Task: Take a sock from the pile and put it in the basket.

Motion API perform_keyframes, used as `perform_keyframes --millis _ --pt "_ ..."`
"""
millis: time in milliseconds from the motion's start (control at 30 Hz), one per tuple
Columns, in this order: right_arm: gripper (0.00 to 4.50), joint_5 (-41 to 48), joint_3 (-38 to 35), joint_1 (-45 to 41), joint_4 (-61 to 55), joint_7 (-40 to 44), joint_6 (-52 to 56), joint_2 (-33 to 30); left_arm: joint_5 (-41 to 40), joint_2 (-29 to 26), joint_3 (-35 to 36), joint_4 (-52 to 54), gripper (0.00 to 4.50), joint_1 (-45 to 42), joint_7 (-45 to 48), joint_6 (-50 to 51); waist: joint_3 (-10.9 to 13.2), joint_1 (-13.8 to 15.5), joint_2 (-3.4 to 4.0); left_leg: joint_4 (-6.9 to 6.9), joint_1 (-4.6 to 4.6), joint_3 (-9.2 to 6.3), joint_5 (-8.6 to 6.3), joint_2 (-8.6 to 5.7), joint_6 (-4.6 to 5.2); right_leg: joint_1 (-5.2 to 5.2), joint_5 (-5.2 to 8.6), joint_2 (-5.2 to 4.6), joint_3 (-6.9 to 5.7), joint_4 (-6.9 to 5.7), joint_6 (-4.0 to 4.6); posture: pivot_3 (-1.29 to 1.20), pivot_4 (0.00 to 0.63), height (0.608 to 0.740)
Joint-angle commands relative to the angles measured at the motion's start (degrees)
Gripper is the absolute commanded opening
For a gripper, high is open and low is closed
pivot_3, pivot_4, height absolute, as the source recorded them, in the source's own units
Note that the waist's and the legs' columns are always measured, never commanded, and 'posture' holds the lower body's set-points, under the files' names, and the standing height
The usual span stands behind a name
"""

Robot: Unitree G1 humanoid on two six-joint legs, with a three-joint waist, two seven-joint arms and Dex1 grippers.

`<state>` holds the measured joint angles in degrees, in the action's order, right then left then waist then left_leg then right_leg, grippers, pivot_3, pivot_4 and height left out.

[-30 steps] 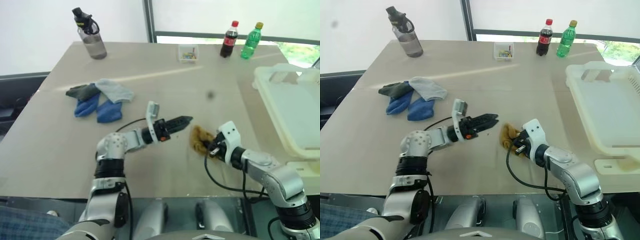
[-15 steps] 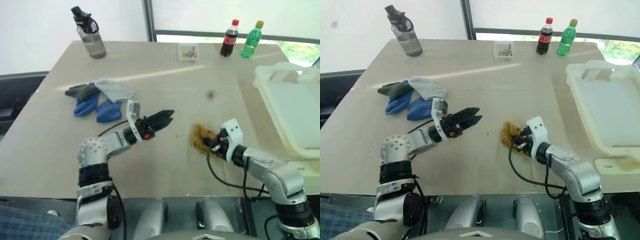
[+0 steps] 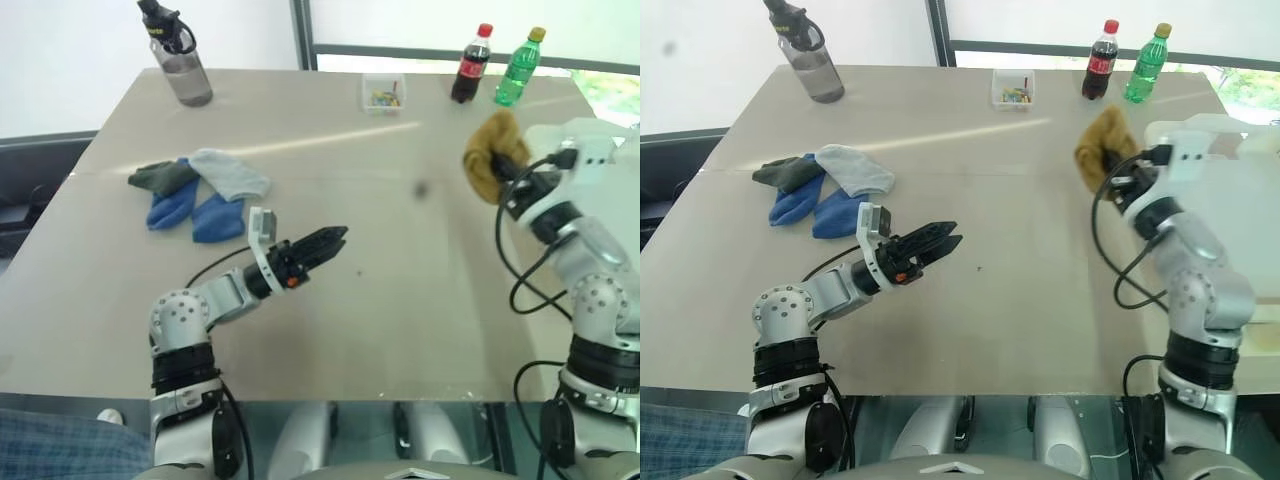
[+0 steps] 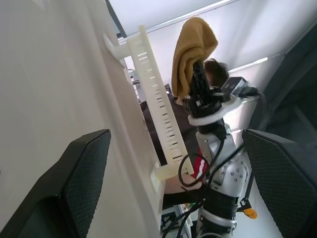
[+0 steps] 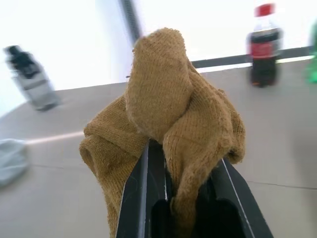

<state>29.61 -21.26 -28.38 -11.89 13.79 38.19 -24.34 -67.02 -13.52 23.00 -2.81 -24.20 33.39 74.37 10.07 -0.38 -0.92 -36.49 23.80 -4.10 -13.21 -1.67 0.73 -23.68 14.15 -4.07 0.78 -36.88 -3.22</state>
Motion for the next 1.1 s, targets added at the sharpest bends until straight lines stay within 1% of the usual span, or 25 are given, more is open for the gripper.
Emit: perform_keyframes --millis 33,167,300,333,433,500,533,567,600,633,667,700,733,767,800,833,900,967,1033,1100 --pt "0.02 -3.2 -4.8 -3.0 5.9 -2.9 -1.1 -5.6 -2.1 -0.2 -0.5 3.3 4.5 0.9 -0.2 -0.7 0.0 0.0 0.0 0.0 -0.01 0.0 0.0 0.0 0.0 0.0 0.0 0.0 0.0 -0.02 0.0 0.0 0.15 0.74" --pt "0.02 -4.3 -7.3 -5.1 12.4 -5.0 0.8 -10.1 -1.4 -1.7 -2.1 6.5 4.5 2.0 0.7 -1.9 0.0 -0.2 0.0 0.0 -0.03 0.07 0.0 0.04 0.01 0.01 0.0 0.02 0.04 -0.08 0.01 0.0 0.15 0.74" --pt "0.02 -4.1 -8.7 -6.1 18.2 -5.5 4.9 -13.5 3.3 -7.1 -6.9 11.9 4.5 3.7 5.1 -5.6 0.0 -0.4 0.0 0.0 -0.08 0.32 0.0 0.06 0.02 0.0 0.0 0.03 0.18 -0.12 0.0 0.0 0.15 0.74" --pt "0.02 -3.6 -9.1 -6.3 18.9 -5.8 6.2 -13.6 5.1 -8.7 -8.5 13.1 4.5 4.1 6.4 -7.1 0.0 -0.4 0.01 0.0 -0.09 0.38 0.0 0.08 0.02 0.01 0.0 0.04 0.2 -0.13 0.01 0.0 0.15 0.74" --pt "0.02 -3.4 -10.5 -6.6 21.2 -7.4 8.5 -14.0 7.2 -12.3 -10.5 15.0 4.5 4.5 9.0 -9.9 0.0 -0.4 0.01 0.0 -0.12 0.49 0.0 0.12 0.03 0.01 0.0 0.05 0.27 -0.13 0.01 0.0 0.15 0.74" --pt "0.95 -3.9 -10.4 -6.1 21.5 -7.5 9.3 -14.7 8.1 -13.7 -11.2 15.5 4.5 4.5 9.9 -11.2 0.0 -0.3 0.01 -0.02 -0.1 0.53 0.0 0.11 0.05 0.01 0.0 0.05 0.24 -0.13 0.0 0.0 0.15 0.74" --pt "1.25 -4.0 -10.3 -6.0 21.3 -7.4 9.5 -14.8 8.3 -14.3 -11.4 15.8 4.5 4.6 10.3 -11.6 0.0 -0.3 0.01 -0.03 -0.09 0.54 0.0 0.11 0.06 0.01 0.0 0.05 0.24 -0.14 0.0 0.0 0.15 0.74" --pt "1.79 -4.2 -10.1 -5.7 21.0 -7.3 9.4 -15.0 8.4 -14.8 -11.7 16.2 4.5 4.7 10.6 -12.0 0.0 -0.3 0.01 -0.03 -0.09 0.55 -0.01 0.11 0.06 0.01 0.0 0.06 0.23 -0.14 0.0 0.0 0.15 0.74" --pt "2.15 -4.6 -9.8 -5.5 20.7 -7.1 8.7 -15.3 8.3 -15.1 -11.7 16.5 4.5 4.9 10.8 -12.2 0.0 -0.3 0.01 -0.03 -0.1 0.55 -0.01 0.11 0.08 0.01 0.0 0.06 0.23 -0.14 0.0 0.0 0.15 0.74" --pt "2.7 -5.4 -9.3 -5.1 20.4 -7.1 8.0 -15.8 8.2 -15.4 -11.6 16.8 4.5 4.9 10.9 -12.5 0.0 -0.3 0.01 -0.03 -0.09 0.55 -0.03 0.11 0.11 0.01 0.0 0.05 0.23 -0.14 0.0 0.0 0.15 0.74" --pt "3.34 -6.0 -9.0 -4.8 20.1 -6.5 7.2 -16.4 8.2 -15.8 -11.4 17.2 4.5 5.0 10.9 -12.8 0.0 -0.3 0.01 -0.05 -0.08 0.56 -0.03 0.11 0.11 0.01 -0.01 0.05 0.23 -0.14 -0.01 0.0 0.15 0.74" --pt "3.43 -6.5 -8.8 -4.5 19.8 -5.8 6.1 -17.0 8.2 -16.1 -11.3 17.5 4.5 5.0 10.9 -13.1 0.0 -0.3 0.01 -0.05 -0.07 0.56 -0.03 0.1 0.11 0.01 -0.01 0.06 0.22 -0.14 -0.01 0.0 0.15 0.74" --pt "4.0 -6.8 -8.7 -4.2 19.4 -5.1 5.3 -17.4 8.3 -16.5 -11.2 17.9 4.5 5.1 10.9 -13.3 0.0 -0.3 0.01 -0.05 -0.07 0.57 -0.03 0.1 0.11 0.01 -0.01 0.06 0.2 -0.14 -0.01 0.0 0.15 0.74" --pt "4.3 -6.8 -8.6 -3.8 18.8 -4.2 5.2 -18.0 8.9 -17.3 -11.4 18.4 4.5 5.2 11.1 -13.7 0.0 -0.3 0.01 -0.05 -0.06 0.58 -0.03 0.1 0.11 0.01 0.0 0.06 0.19 -0.14 -0.01 0.0 0.15 0.74" --pt "4.3 -6.8 -8.7 -3.5 18.3 -3.7 5.3 -18.4 9.2 -17.9 -11.6 18.7 4.5 5.4 11.2 -13.9 0.0 -0.3 0.01 -0.05 -0.07 0.59 -0.03 0.11 0.11 0.01 0.0 0.07 0.19 -0.14 -0.01 0.0 0.15 0.74" --pt "4.3 -7.4 -8.1 -2.8 17.2 -2.5 5.0 -19.9 11.9 -20.2 -12.8 19.6 4.5 5.9 11.7 -15.3 0.0 -0.3 0.01 -0.05 -0.08 0.59 -0.03 0.13 0.11 0.01 -0.01 0.08 0.19 -0.14 -0.01 0.0 0.15 0.74" --pt "4.3 -8.1 -7.5 -2.0 15.5 -0.5 4.4 -22.2 14.9 -23.3 -13.6 20.6 4.5 6.7 12.4 -17.0 0.0 -0.4 0.02 -0.05 -0.08 0.61 -0.06 0.14 0.15 0.01 0.0 0.11 0.19 -0.17 -0.01 0.0 0.15 0.74" --pt "4.3 -8.2 -7.2 -1.8 14.1 2.0 3.2 -24.5 14.6 -25.5 -12.0 21.3 4.5 7.1 13.1 -17.4 0.0 -0.5 0.09 -0.05 -0.13 0.62 -0.13 0.18 0.28 0.0 0.0 0.14 0.27 -0.21 -0.01 0.0 0.15 0.74" --pt "4.3 -7.4 -7.4 -2.0 13.2 3.9 3.6 -25.5 14.1 -26.9 -10.9 21.6 4.5 7.4 13.5 -17.7 0.1 -0.4 0.12 -0.1 -0.13 0.61 -0.13 0.19 0.28 0.01 0.0 0.14 0.27 -0.23 -0.01 0.0 0.15 0.74" --pt "4.3 -5.5 -8.2 -2.5 12.5 5.1 6.2 -25.7 14.3 -28.5 -10.0 21.8 4.5 7.6 13.8 -17.8 0.1 -0.4 0.12 -0.18 -0.12 0.6 -0.14 0.23 0.29 0.03 0.0 0.17 0.24 -0.24 -0.01 0.0 0.15 0.74"
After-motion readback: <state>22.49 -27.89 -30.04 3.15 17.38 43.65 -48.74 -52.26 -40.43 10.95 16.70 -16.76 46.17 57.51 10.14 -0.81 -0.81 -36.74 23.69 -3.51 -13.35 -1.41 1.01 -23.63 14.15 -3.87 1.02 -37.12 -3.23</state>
